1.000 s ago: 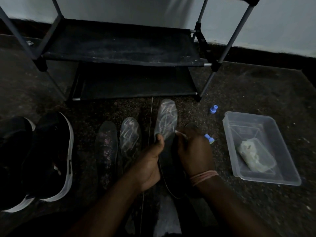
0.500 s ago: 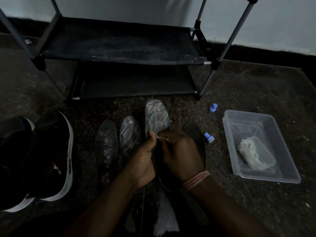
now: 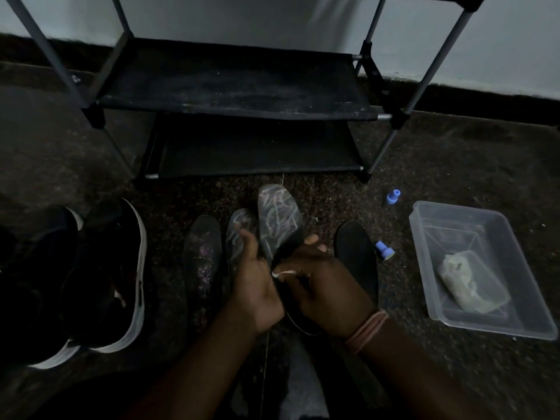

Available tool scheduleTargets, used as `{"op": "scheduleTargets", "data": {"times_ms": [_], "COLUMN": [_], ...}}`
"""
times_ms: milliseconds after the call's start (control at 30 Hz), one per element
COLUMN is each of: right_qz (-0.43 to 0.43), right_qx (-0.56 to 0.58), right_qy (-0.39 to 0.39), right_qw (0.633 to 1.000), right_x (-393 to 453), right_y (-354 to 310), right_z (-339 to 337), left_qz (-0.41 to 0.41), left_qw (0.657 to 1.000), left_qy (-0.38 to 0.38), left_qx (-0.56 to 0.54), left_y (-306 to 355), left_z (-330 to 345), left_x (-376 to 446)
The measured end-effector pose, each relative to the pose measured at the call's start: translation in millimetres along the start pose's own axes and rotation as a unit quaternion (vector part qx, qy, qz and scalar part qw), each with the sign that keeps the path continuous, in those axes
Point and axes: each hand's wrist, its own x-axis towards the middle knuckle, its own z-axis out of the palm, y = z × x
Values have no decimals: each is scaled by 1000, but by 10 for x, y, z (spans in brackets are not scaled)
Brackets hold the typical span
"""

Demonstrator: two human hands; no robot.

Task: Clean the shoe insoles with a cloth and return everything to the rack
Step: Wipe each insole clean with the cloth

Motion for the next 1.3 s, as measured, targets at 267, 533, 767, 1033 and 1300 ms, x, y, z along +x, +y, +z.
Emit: {"op": "scheduleTargets", "data": {"times_ms": [267, 533, 767, 1033, 1300], "right_qz": [73, 72, 89, 147, 210], "right_qx": [-29, -29, -3, 33, 204], "right_qy": [125, 157, 151, 149, 55], "right_qw": [989, 984, 985, 977, 955], "right_x": [-12, 16, 8, 27, 66], "right_y": [16, -4, 59, 96, 8], "right_z": [42, -48, -35, -60, -43], "left_qz": [-19, -18, -36, -74, -48], "left_qw": [998, 995, 995, 991, 995], "left_qy": [44, 71, 69, 87, 62], "left_qx": [49, 66, 55, 73, 58], "left_y": [-203, -247, -265, -281, -183], "left_z": [42, 30, 20, 54, 15], "left_x": [27, 19, 3, -26, -26]}}
